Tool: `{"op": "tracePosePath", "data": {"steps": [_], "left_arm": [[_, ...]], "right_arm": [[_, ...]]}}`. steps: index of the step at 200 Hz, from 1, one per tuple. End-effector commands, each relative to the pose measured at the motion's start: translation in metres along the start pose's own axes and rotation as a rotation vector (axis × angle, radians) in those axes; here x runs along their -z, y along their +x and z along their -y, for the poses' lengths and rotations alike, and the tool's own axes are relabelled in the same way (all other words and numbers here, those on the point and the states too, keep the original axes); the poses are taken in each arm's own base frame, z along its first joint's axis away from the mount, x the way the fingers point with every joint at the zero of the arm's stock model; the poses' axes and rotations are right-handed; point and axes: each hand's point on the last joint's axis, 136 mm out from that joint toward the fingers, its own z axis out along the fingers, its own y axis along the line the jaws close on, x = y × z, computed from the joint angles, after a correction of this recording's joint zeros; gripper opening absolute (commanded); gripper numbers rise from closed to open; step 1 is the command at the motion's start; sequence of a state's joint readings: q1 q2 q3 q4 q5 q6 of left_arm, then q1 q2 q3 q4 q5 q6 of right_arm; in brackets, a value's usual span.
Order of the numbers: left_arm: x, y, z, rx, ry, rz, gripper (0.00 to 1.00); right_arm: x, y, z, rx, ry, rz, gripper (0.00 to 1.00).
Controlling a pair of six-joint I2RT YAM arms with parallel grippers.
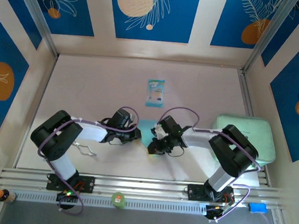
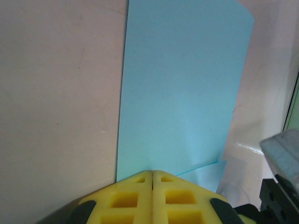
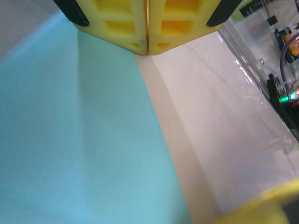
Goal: Fold a paper plane with a square sheet of paper (pick it up from the middle)
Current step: Third fold the triangle at the center of the table.
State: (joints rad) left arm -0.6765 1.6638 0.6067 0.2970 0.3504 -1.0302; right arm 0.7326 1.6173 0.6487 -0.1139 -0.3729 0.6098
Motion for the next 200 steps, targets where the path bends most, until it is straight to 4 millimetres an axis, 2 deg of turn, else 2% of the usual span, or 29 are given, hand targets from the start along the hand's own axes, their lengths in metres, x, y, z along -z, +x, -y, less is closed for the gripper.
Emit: {"op": "tracePosePath", "data": {"steps": [1, 26, 56, 80, 104, 131, 157, 200], "left_arm": [[-0.003, 0.015, -0.043, 0.040, -0.139, -0.025, 0.00], [-0.003, 0.015, -0.042, 0.045, -0.130, -0.024, 0.00], [-0.001, 0.014, -0.038, 0.050, -0.117, -0.017, 0.00], [0.002, 0.012, -0.032, 0.069, -0.093, 0.007, 0.00], [0.004, 0.013, -0.025, 0.093, -0.061, 0.040, 0.00], [0.006, 0.014, -0.019, 0.080, -0.064, 0.066, 0.00], [0.007, 0.012, -0.012, 0.048, -0.050, 0.069, 0.01], [0.023, -0.003, 0.016, -0.061, -0.019, 0.122, 0.16]], "right_arm": [[0.002, 0.019, 0.005, -0.054, -0.025, -0.031, 0.09], [0.001, 0.030, 0.013, -0.090, -0.022, -0.029, 0.08], [0.010, 0.031, 0.012, -0.080, -0.020, 0.013, 0.09], [0.031, 0.022, 0.011, -0.054, 0.024, 0.118, 0.09], [0.054, 0.011, 0.024, -0.091, 0.099, 0.225, 0.09], [0.069, 0.007, 0.033, -0.137, 0.122, 0.310, 0.17], [0.078, 0.001, 0.027, -0.147, 0.103, 0.345, 0.31], [0.087, -0.019, 0.008, -0.162, 0.084, 0.373, 0.39]]}}
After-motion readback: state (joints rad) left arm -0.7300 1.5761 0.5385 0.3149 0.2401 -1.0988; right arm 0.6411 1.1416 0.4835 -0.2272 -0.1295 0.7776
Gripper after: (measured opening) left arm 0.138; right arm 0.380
